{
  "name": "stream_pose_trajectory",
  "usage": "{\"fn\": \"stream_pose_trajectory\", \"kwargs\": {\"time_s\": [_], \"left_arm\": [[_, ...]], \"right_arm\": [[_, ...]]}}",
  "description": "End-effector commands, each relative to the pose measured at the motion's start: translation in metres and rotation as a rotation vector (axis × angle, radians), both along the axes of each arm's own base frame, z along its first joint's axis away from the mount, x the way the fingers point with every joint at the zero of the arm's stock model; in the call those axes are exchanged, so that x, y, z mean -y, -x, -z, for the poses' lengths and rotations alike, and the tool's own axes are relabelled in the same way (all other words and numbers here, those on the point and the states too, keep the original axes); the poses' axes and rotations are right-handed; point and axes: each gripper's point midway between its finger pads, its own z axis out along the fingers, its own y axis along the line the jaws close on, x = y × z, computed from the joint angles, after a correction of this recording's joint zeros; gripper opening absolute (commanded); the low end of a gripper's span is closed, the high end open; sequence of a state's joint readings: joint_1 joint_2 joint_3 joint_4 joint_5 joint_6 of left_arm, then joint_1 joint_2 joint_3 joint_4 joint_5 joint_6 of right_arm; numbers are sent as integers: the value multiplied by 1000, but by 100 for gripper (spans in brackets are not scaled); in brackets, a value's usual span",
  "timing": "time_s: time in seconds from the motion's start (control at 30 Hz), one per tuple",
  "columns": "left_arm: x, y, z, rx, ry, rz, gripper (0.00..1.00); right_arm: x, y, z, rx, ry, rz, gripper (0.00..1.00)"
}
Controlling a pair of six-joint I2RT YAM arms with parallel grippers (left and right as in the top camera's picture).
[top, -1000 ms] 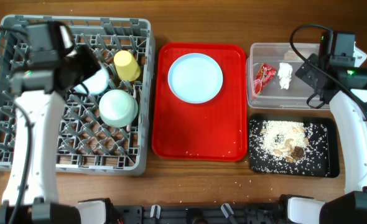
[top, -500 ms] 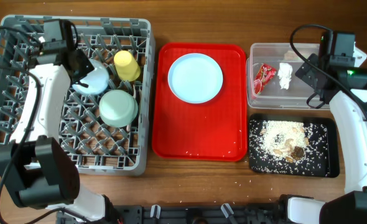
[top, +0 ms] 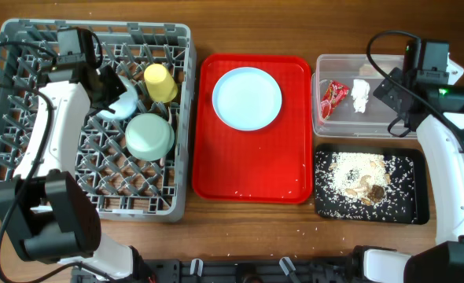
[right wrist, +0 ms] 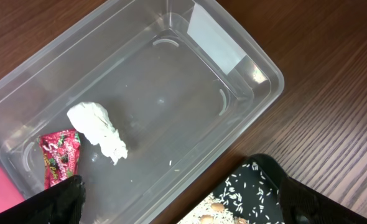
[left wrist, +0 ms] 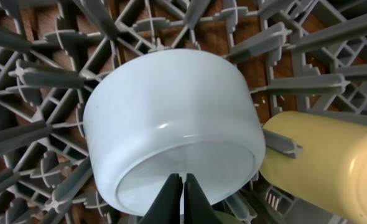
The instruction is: Sort waste into correct bins and load items into the dishwasher rack
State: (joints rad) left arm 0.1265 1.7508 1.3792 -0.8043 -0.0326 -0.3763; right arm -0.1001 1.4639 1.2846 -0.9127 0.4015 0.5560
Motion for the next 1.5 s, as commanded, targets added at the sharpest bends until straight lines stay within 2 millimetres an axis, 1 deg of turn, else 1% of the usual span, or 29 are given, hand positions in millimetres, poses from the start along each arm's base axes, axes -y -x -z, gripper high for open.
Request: {"fn": "stream_pose_trajectory", "kwargs": {"time_s": [0.0, 0.07, 0.2, 0.3, 0.4, 0.43, 0.47, 0.5, 0.53, 0.57, 0.6, 0.63, 0.67, 0.7, 0.73, 0.77, 0.83, 0.87, 0.93, 0.97, 1.07, 1.1, 1.13, 1.2, 1.27, 1.33, 1.37, 1.4, 1.47], "left_arm": [[-3, 5, 22, -25, -15, -13, 4], [-4, -1, 20, 5, -18, -14, 4], [-10, -25, -9, 150, -50, -24, 4], [-19, -25, -22, 181, -100, -48, 6], [-14, -17, -32, 187, -68, -64, 7], [-7, -16, -39, 204, -35, -44, 10], [16, -15, -65, 276, 69, 22, 18], [33, -12, -86, 332, 136, 72, 21], [47, -9, -102, 371, 189, 118, 25], [70, -3, -122, 419, 270, 194, 31], [88, 3, -136, 447, 322, 252, 42], [103, 8, -146, 467, 358, 300, 64], [116, 13, -151, 473, 388, 342, 67], [132, 18, -152, 463, 419, 385, 62], [152, 24, -148, 432, 444, 431, 50], [167, 29, -141, 404, 451, 464, 42], [198, 37, -123, 347, 435, 526, 32], [211, 39, -112, 317, 407, 548, 29], [243, 41, -84, 254, 334, 605, 8], [263, 42, -67, 230, 294, 642, 4], [314, 39, -13, 190, 180, 726, 6], [324, 38, -1, 188, 162, 740, 7], [337, 37, 18, 182, 134, 758, 7], [350, 40, 55, 140, 86, 769, 7], [356, 41, 97, 93, 47, 767, 4], [354, 44, 124, 49, 30, 768, 4], [353, 50, 132, 11, 35, 775, 4], [354, 56, 134, -14, 53, 785, 4], [367, 82, 136, -102, 172, 838, 4]], "right_arm": [[2, 1, -10, 24, 20, 4, 100], [2, 1, -10, 23, 20, 3, 100], [2, 1, -10, 23, 20, 3, 100], [2, 1, -10, 23, 20, 3, 100], [2, 1, -10, 23, 20, 3, 100], [2, 1, -10, 23, 20, 3, 100], [2, 1, -10, 23, 20, 3, 100], [2, 1, -10, 23, 20, 3, 100], [2, 1, -10, 23, 20, 3, 100], [2, 1, -10, 24, 20, 4, 100], [2, 1, -10, 23, 20, 3, 100], [2, 1, -10, 24, 20, 4, 100], [2, 1, -10, 23, 20, 3, 100], [2, 1, -10, 23, 20, 3, 100], [2, 1, -10, 23, 20, 3, 100], [2, 1, -10, 23, 20, 3, 100], [2, 1, -10, 23, 20, 3, 100], [2, 1, -10, 23, 20, 3, 100], [2, 1, -10, 23, 20, 3, 100], [2, 1, -10, 24, 20, 4, 100], [2, 1, -10, 23, 20, 3, 100], [2, 1, -10, 23, 20, 3, 100], [2, 1, -10, 23, 20, 3, 100], [2, 1, -10, 23, 20, 3, 100], [2, 1, -10, 23, 20, 3, 100], [2, 1, -10, 24, 20, 4, 100], [2, 1, -10, 24, 20, 4, 100], [2, 1, -10, 23, 20, 3, 100], [2, 1, -10, 23, 20, 3, 100]]}}
